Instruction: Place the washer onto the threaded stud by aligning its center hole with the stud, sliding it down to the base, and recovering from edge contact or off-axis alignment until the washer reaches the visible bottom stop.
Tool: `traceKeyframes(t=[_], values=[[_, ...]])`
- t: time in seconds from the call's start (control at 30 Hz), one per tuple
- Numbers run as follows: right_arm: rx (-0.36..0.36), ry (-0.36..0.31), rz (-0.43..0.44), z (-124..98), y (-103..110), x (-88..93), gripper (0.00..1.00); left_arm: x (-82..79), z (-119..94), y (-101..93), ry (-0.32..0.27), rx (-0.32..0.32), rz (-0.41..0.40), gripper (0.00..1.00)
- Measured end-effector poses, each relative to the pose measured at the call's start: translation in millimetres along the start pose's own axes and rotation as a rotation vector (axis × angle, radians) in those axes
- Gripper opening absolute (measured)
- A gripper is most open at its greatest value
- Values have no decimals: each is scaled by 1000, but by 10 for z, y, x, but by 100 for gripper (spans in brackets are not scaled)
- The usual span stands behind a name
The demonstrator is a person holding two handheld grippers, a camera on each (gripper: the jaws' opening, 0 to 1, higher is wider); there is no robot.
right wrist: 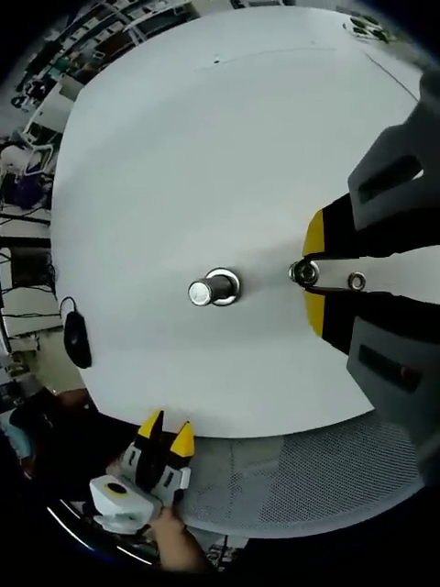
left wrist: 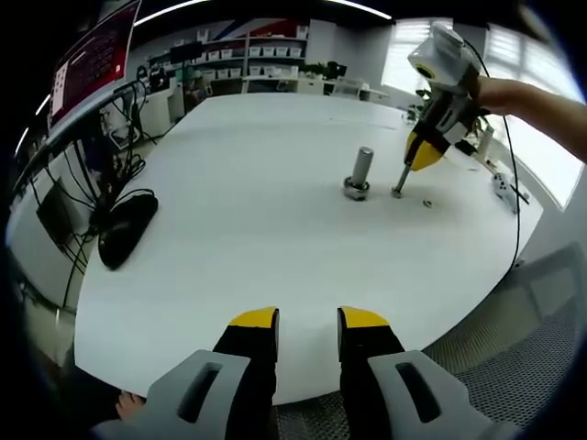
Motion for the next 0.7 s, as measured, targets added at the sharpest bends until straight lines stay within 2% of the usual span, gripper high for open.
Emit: traceKeyframes(t=[0.5,0.67,0.7], values=[[-18,83,-26,274,-85,19,14,-3,6,9,-4,-4,-4,23],[-33,113,-84,347,-101,36,15,-4,2,7,-3,-2,0,22],[-20,108,-98,353,-100,37,17,-4,5,8,-3,-2,-1,22]])
Point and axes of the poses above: the point that each gripper's makers call its tool centre point, and the gripper's own axes: z roughly forward along the fingers, y roughly to its left, x roughly out of its underside, the point moved 10 cm from there along -z, roughly backward along the fingers, and after that the axes turned 14 degrees about -x, right-handed, at the moved point
